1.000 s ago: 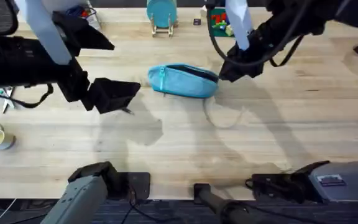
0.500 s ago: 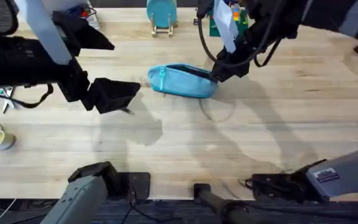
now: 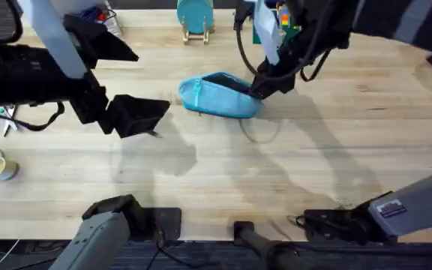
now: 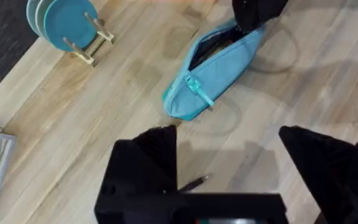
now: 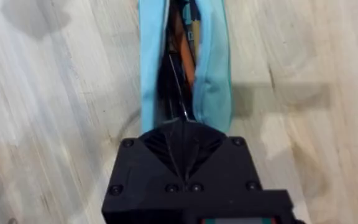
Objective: Unzip the bag, pick up the pens from the table one at a time and place them inside, then zip the bag closed.
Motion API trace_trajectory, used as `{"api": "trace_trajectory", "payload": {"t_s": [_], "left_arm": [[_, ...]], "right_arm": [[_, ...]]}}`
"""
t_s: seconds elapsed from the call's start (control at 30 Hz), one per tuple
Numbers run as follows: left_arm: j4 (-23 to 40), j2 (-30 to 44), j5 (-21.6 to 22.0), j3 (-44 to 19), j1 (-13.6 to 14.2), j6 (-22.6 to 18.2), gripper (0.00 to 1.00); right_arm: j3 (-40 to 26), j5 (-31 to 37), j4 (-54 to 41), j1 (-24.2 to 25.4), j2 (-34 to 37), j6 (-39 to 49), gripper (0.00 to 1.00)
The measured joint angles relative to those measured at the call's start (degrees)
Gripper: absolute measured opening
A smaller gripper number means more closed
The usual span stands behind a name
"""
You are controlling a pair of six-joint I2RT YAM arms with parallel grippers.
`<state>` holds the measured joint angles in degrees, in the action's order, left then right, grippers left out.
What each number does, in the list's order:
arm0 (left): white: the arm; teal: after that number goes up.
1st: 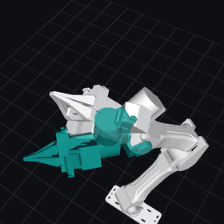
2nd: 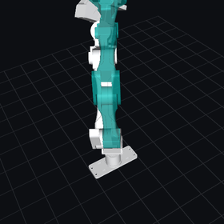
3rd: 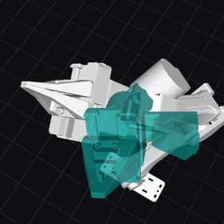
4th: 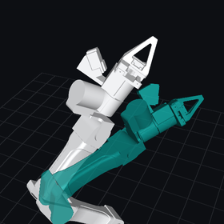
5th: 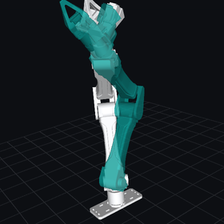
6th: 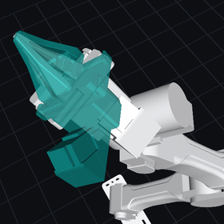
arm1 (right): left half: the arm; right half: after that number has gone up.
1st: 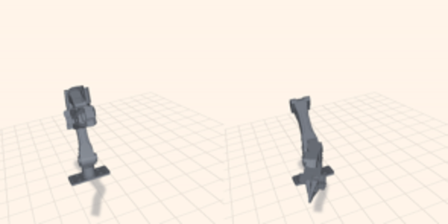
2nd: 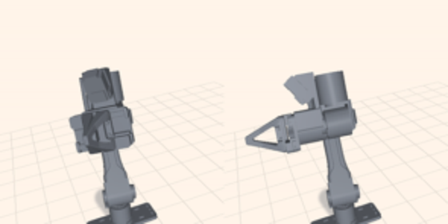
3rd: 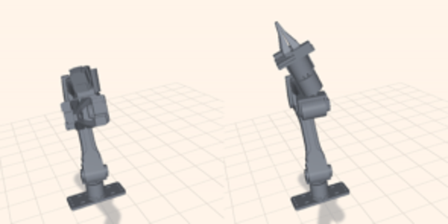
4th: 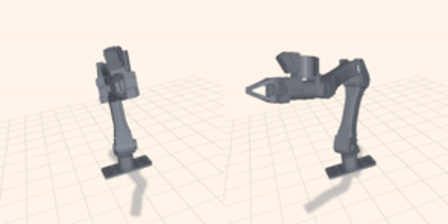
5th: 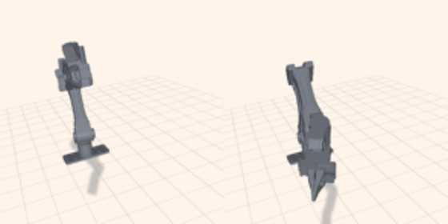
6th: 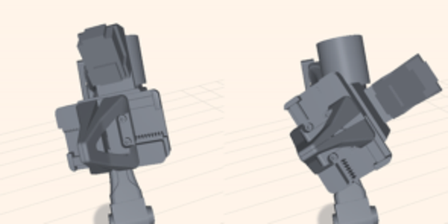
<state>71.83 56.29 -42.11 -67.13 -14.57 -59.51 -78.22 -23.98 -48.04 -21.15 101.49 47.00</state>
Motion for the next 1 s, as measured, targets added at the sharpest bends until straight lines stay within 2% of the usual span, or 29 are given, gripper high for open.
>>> {"api": "trace_trajectory", "payload": {"t_s": [0.17, 0.53, 0.57, 0.77, 0.83, 1.0], "left_arm": [[0.0, 0.0, 0.0, 0.0, 0.0, 0.0, 0.994], [0.0, 0.0, 0.0, 0.0, 0.0, 0.0, 0.994], [0.0, 0.0, 0.0, 0.0, 0.0, 0.0, 0.994], [0.0, 0.0, 0.0, 0.0, 0.0, 0.0, 0.995], [0.0, 0.0, 0.0, 0.0, 0.0, 0.0, 0.994], [0.0, 0.0, 0.0, 0.0, 0.0, 0.0, 0.994]], "right_arm": [[0.0, -0.3, 0.1, 0.0, 2.6, 0.0, 0.030], [0.0, -0.5, 0.2, 0.0, 2.6, 0.0, 0.039], [0.0, -0.5, 0.2, 0.0, 2.6, 0.0, 0.098], [0.0, -1.1, 0.2, -0.2, 2.6, 0.1, 0.948], [0.0, -1.1, 0.1, -0.2, 2.6, 0.2, 0.992], [0.0, -1.1, 0.1, -0.2, 2.6, 0.2, 0.996]]}}
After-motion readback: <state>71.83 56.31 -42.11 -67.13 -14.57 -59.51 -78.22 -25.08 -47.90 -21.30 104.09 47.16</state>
